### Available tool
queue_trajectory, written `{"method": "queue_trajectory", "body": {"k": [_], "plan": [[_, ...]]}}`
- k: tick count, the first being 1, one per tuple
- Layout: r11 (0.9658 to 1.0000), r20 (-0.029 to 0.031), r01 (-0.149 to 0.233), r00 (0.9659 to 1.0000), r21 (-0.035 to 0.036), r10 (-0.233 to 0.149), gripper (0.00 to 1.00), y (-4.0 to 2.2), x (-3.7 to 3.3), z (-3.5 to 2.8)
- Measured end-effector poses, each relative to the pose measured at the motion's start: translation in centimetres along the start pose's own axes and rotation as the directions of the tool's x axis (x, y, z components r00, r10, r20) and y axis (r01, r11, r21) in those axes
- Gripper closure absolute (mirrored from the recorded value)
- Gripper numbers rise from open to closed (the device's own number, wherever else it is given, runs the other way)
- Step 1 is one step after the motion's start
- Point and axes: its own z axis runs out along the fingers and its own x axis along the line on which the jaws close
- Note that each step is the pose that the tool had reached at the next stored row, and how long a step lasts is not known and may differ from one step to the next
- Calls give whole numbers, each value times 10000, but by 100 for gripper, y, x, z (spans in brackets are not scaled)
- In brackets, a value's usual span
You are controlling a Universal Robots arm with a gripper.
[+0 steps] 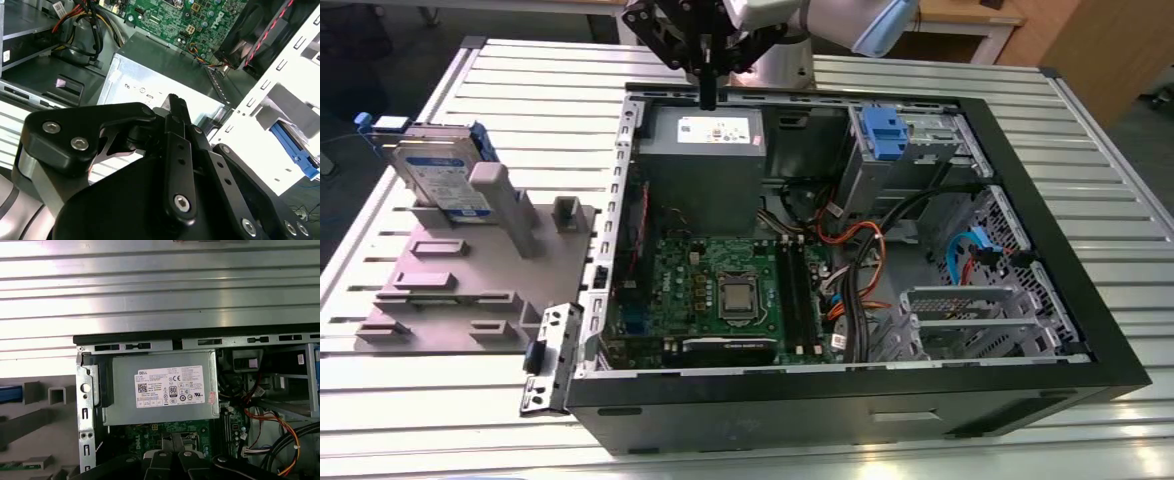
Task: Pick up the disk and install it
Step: 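Reach for the disk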
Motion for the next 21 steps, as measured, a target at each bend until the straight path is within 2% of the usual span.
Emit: {"method": "queue_trajectory", "body": {"k": [12,21], "plan": [[10000,19,1,10000,-6,-1,89,-12,162,-3],[10000,21,1,10000,-8,-1,89,-13,169,-3]]}}
